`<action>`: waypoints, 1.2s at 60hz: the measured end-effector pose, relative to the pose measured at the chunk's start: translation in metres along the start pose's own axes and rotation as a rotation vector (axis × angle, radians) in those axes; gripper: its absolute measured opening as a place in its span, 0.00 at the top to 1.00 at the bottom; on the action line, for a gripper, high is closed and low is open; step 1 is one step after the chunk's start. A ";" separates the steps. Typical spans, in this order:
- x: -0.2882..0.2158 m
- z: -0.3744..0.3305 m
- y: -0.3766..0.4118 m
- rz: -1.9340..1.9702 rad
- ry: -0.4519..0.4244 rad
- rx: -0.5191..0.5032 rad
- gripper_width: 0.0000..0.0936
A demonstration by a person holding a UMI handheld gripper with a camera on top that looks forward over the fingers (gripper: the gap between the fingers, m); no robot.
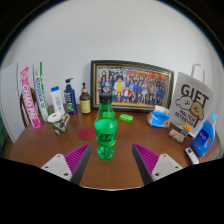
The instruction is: Pour water
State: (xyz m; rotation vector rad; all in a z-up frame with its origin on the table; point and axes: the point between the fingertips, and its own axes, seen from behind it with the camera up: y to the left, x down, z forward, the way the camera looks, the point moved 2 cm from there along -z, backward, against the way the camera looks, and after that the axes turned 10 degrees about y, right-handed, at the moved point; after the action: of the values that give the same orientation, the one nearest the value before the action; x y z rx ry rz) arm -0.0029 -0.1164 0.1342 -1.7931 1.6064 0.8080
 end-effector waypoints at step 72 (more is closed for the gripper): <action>-0.117 0.090 0.026 -0.515 -0.163 0.443 0.63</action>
State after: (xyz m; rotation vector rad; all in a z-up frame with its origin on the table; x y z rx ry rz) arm -0.0437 0.0239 0.1655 -1.6508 1.0411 0.3152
